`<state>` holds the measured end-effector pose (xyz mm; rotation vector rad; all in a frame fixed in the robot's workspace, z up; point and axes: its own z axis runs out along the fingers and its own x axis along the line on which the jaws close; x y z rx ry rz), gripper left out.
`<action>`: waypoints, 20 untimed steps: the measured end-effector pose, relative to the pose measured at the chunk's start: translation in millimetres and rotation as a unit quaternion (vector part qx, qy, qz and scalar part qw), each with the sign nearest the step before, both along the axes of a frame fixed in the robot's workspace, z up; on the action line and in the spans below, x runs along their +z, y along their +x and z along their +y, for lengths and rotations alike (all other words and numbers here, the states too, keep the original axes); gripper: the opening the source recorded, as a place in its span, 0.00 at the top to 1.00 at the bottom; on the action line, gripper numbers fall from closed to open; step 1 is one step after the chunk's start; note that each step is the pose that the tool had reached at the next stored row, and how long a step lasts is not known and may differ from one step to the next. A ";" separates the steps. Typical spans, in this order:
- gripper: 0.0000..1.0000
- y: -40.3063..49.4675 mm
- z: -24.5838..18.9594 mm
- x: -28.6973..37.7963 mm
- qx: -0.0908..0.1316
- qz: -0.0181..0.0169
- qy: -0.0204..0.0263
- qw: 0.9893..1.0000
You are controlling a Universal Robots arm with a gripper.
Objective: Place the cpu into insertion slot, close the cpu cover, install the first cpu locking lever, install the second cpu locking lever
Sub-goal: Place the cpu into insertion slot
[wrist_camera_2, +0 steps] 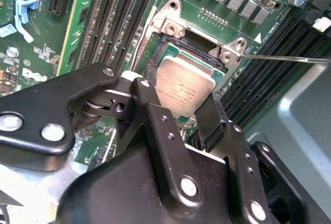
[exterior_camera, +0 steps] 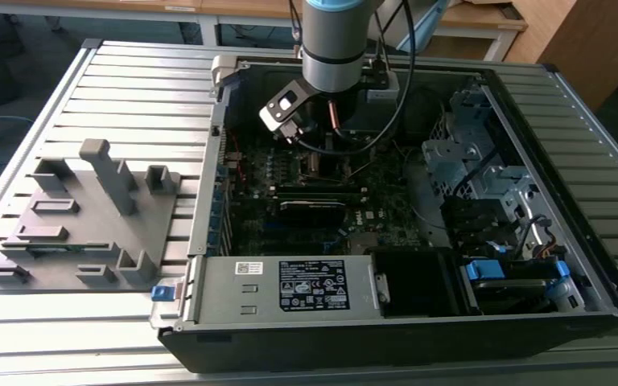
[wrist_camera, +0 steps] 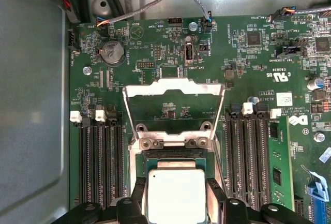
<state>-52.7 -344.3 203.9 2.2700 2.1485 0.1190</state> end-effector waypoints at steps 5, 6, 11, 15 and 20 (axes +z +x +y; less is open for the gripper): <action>0.46 0.0 0.9 -1.8 0.000 0.000 0.001 1.000; 0.46 0.0 1.0 -2.2 0.000 0.000 0.001 1.000; 0.46 0.0 1.0 -2.8 0.000 0.000 0.001 1.000; 0.46 0.0 1.0 -3.3 0.000 0.000 0.000 1.000; 0.46 -0.1 1.0 -5.5 0.000 0.000 0.001 1.000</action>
